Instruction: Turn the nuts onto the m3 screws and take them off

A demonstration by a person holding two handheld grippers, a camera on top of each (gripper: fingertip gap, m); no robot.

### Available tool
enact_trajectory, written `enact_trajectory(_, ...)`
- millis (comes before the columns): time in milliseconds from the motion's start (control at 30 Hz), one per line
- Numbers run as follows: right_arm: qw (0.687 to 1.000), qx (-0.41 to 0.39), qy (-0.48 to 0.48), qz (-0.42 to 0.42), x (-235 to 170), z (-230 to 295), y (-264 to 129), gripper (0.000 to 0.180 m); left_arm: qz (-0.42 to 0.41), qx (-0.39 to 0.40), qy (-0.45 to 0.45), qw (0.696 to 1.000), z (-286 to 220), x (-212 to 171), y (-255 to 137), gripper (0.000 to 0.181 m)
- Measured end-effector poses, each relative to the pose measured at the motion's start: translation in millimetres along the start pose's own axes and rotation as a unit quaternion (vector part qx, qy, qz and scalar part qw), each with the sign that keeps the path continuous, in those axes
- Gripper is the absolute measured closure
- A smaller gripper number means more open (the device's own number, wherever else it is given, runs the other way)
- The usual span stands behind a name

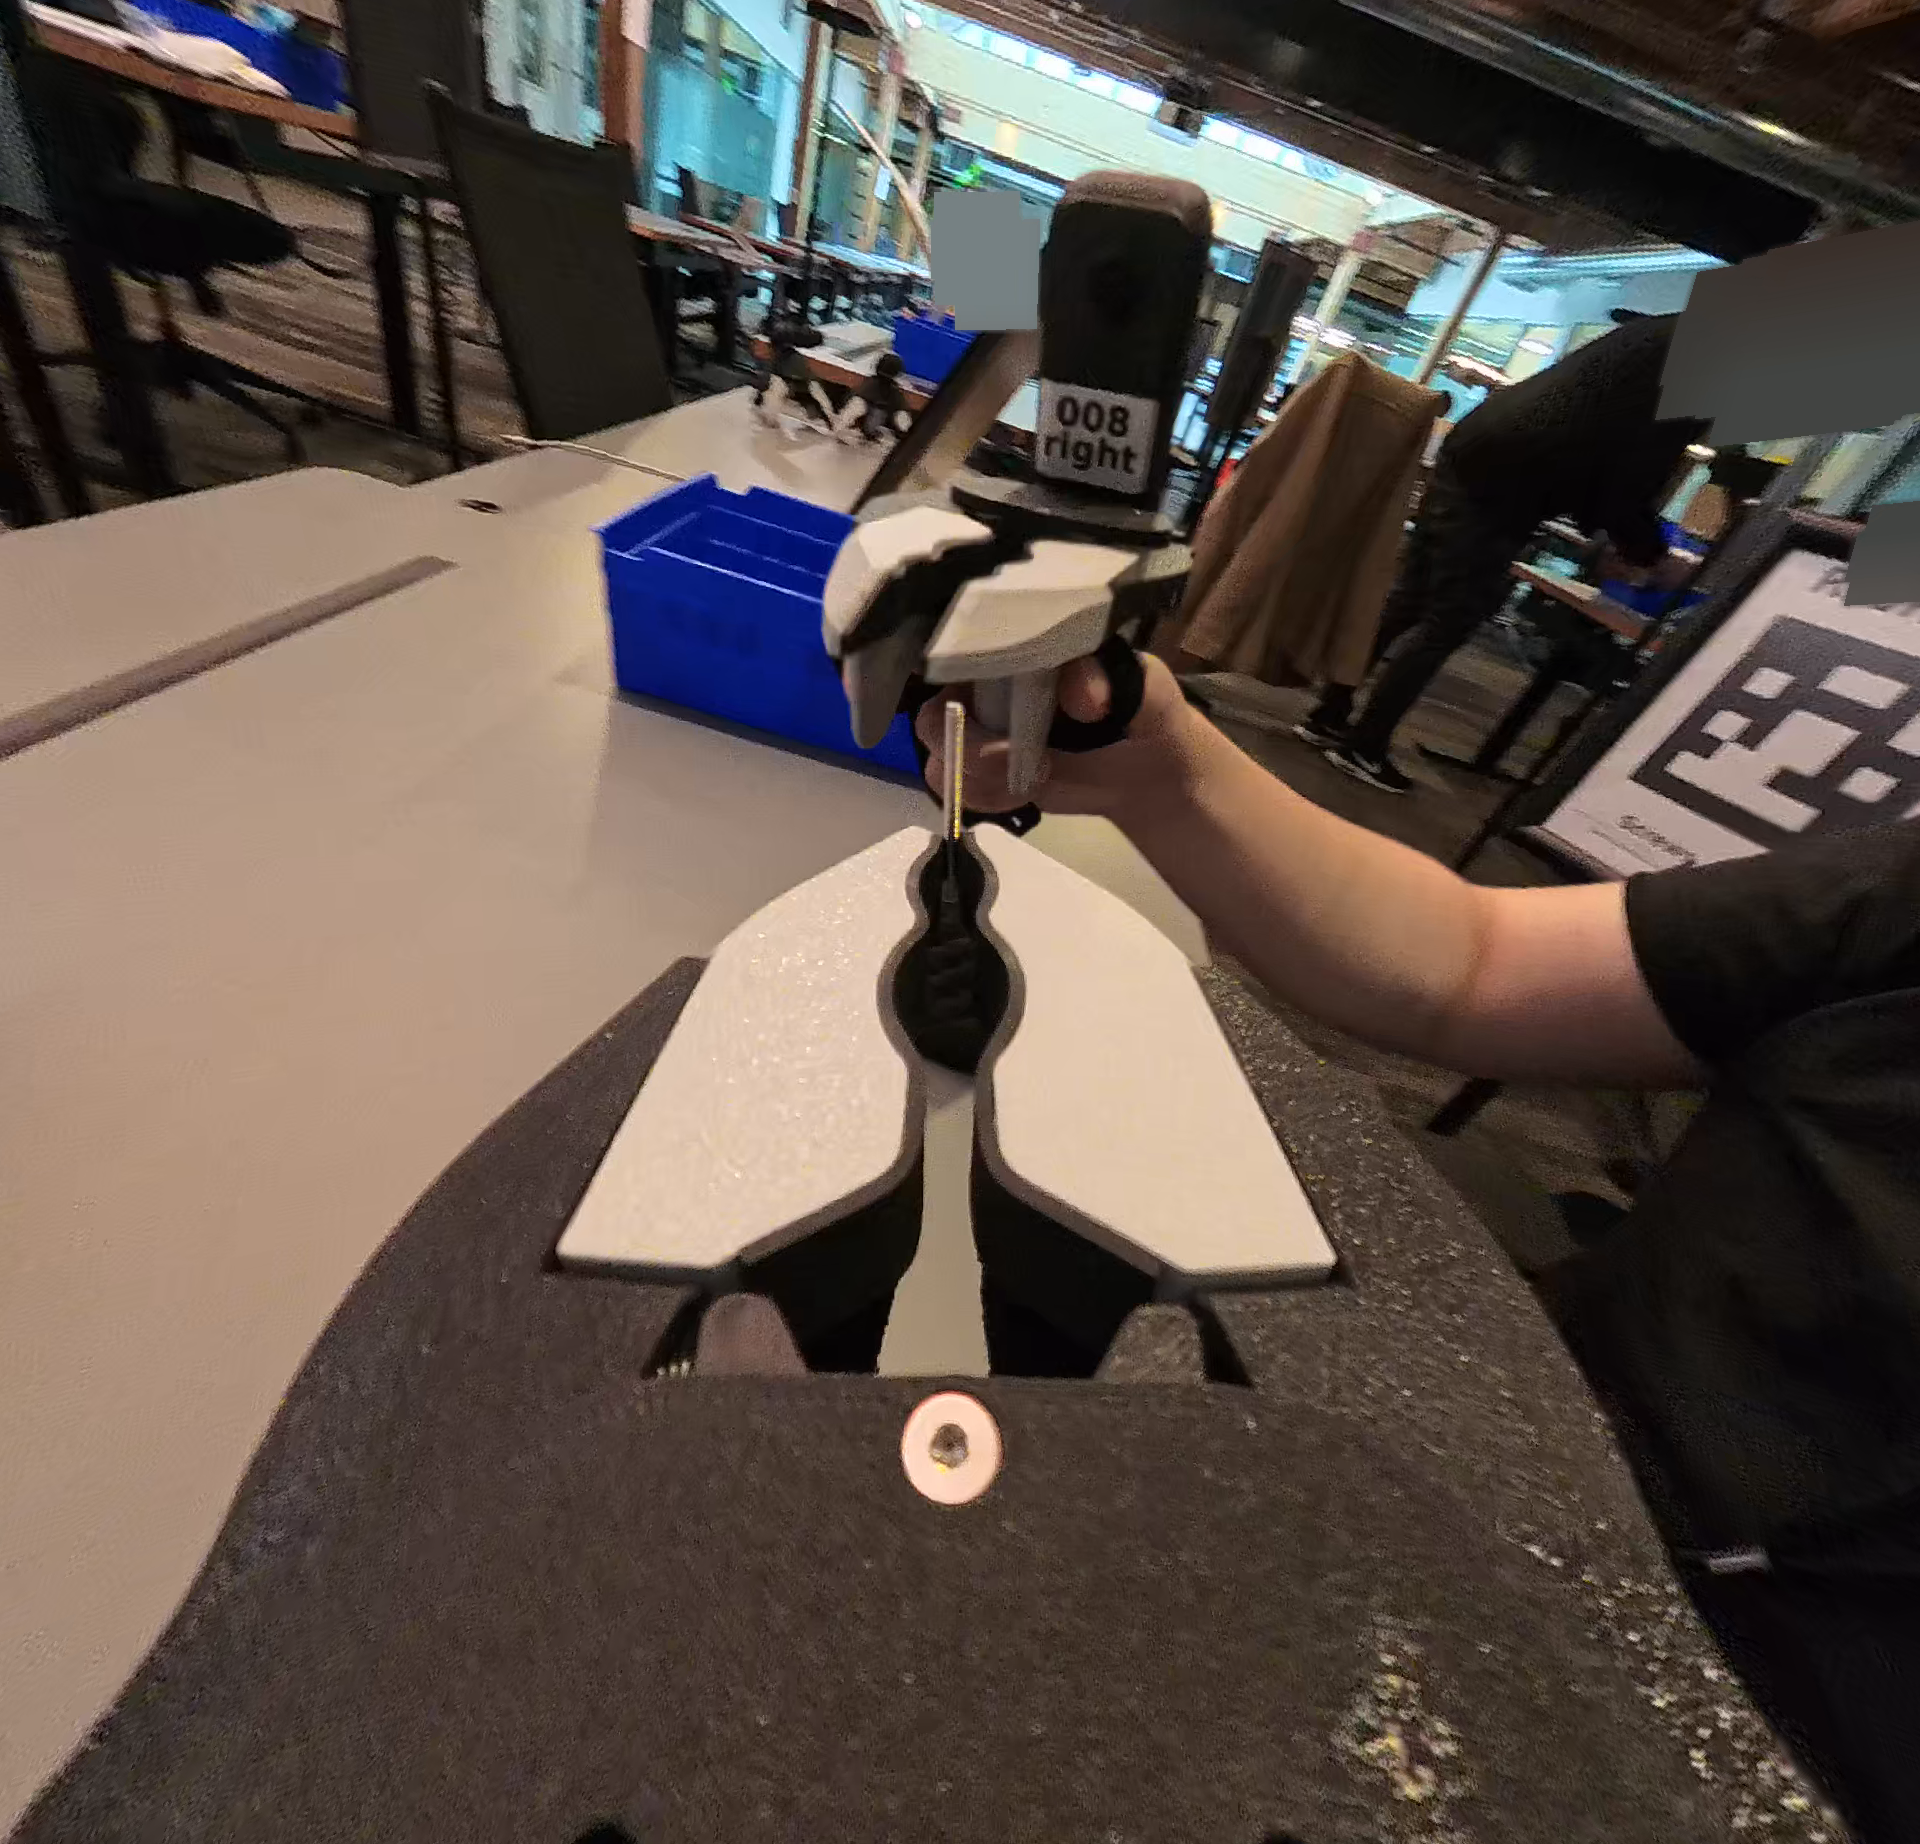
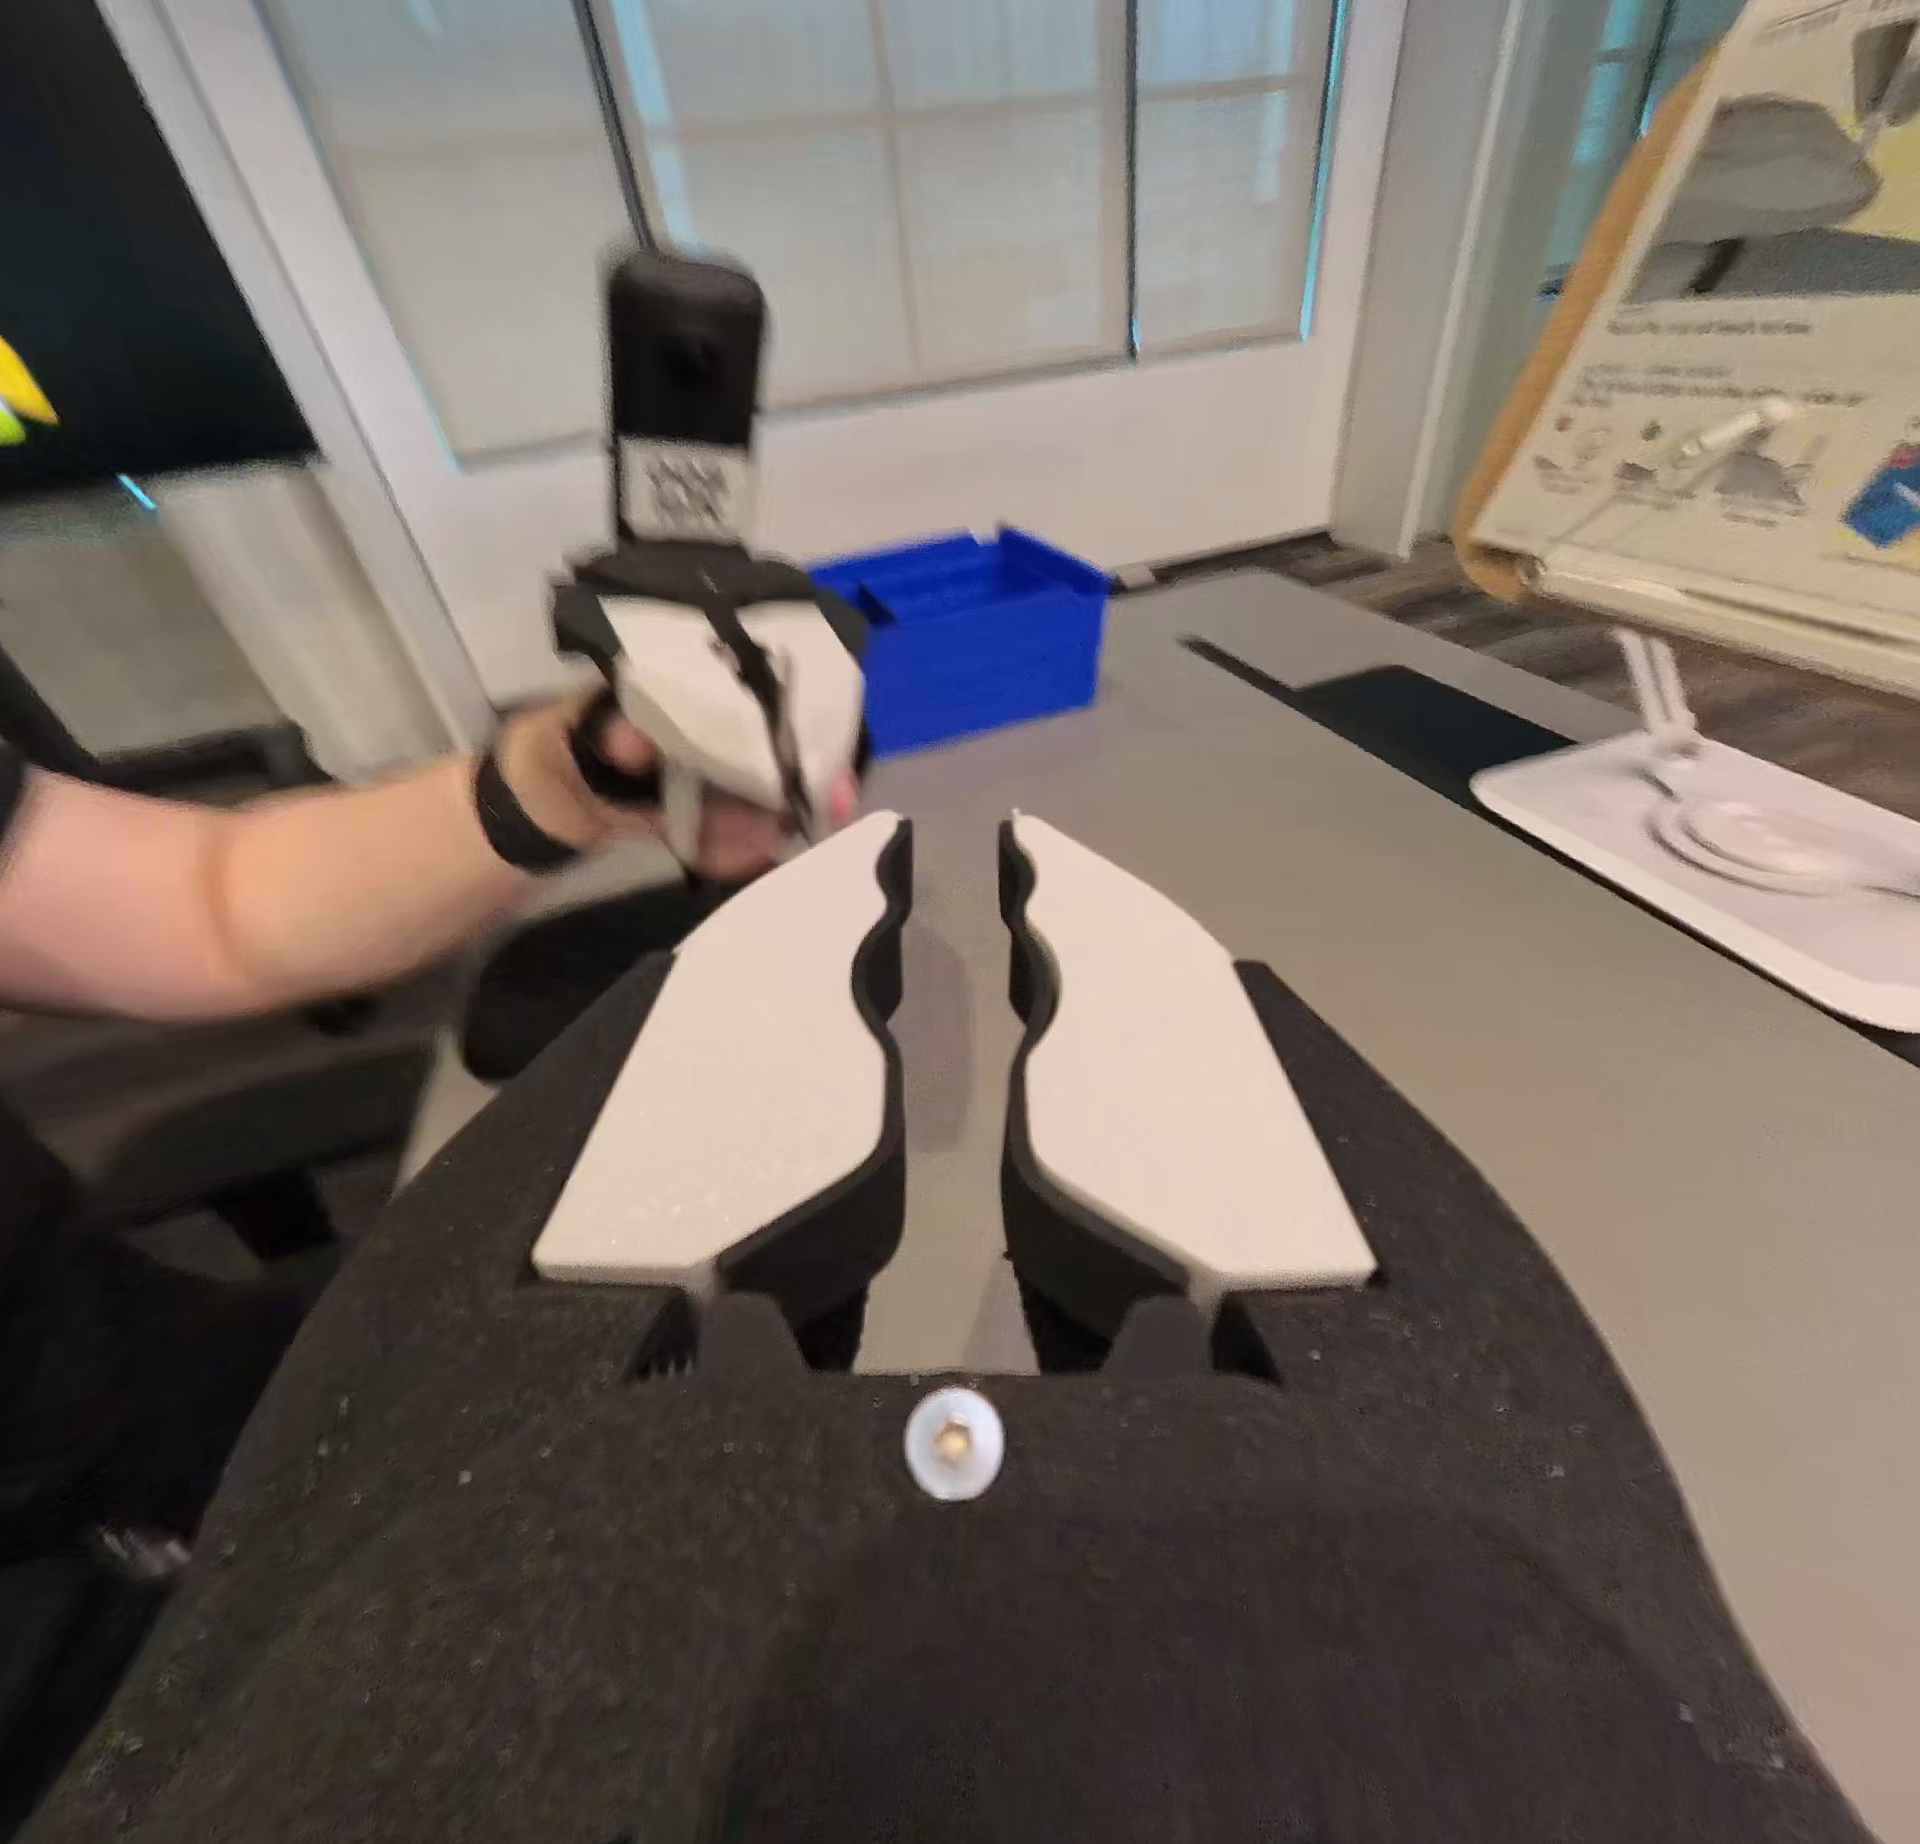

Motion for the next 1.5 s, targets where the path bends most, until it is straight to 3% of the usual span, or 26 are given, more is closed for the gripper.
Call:
enact_trajectory(167,0.975,-0.050,-0.061,0.206,-67,-39,35,0.165,-0.018,0.061,-0.003,0.998,9,-14,-39,0.179)
enact_trajectory(500,0.917,0.024,-0.153,0.367,-129,-79,91,0.166,0.019,0.107,0.026,0.994,-3,-28,-63,0.179)
enact_trajectory(1233,0.910,0.085,-0.134,0.383,-130,-94,103,0.174,0.033,0.105,0.014,0.994,4,-38,-68,0.179)
enact_trajectory(1500,0.940,0.089,-0.117,0.308,-118,-82,91,0.175,0.049,0.125,0.040,0.990,30,-25,-72,0.179)
Point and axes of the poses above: each gripper's, where its closed fingertips meet, y out along the fingers, x out of its top, z = x × y across the jaws, the point moved 7 cm from there along -y, back along the fingers, and after that the axes turned 6 degrees about z, right-handed, at the moved point
